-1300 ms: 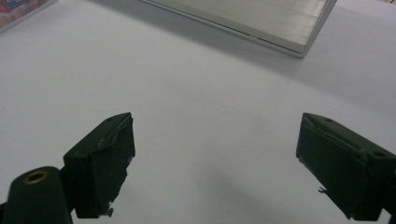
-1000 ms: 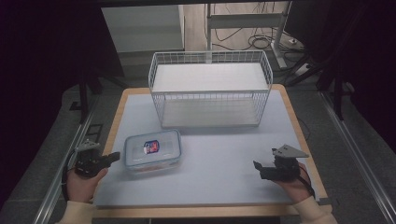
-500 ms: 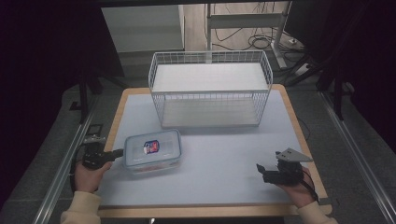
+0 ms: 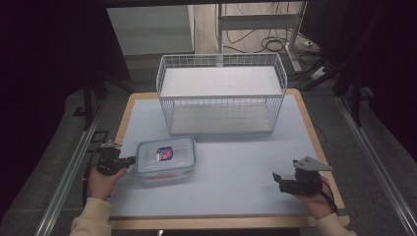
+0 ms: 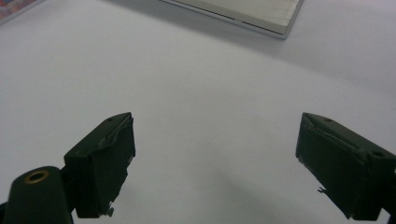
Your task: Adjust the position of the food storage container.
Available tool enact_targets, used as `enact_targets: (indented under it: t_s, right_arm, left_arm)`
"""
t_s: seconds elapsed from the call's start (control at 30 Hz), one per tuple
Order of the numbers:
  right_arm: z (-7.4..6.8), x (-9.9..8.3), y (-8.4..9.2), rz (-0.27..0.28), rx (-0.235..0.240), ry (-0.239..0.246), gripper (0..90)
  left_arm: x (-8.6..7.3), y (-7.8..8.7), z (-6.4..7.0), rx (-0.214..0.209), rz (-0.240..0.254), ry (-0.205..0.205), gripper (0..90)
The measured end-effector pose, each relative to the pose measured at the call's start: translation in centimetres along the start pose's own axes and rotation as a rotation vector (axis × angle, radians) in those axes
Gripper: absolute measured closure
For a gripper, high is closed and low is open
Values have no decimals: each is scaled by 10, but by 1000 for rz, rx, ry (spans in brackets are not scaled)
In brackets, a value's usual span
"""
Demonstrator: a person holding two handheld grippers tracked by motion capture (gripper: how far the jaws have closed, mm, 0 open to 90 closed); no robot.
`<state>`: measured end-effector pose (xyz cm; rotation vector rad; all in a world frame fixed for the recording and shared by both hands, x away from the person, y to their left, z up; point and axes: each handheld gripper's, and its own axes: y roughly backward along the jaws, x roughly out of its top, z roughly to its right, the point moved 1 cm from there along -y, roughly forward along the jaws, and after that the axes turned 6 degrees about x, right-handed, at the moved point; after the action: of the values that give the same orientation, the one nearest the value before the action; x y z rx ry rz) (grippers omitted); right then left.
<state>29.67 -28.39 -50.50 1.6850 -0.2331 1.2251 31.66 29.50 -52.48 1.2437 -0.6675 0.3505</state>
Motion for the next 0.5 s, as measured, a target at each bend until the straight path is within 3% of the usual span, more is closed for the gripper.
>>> enact_targets:
  t_s: [0.43,0.5]
  right_arm:
    - [0,0,0,0,2,-2,121]
    - [1,-1,0,-1,1,-1,121]
  left_arm:
    - [20,-23,29,-64,10,-45,900]
    - [23,-27,32,-91,11,-43,900]
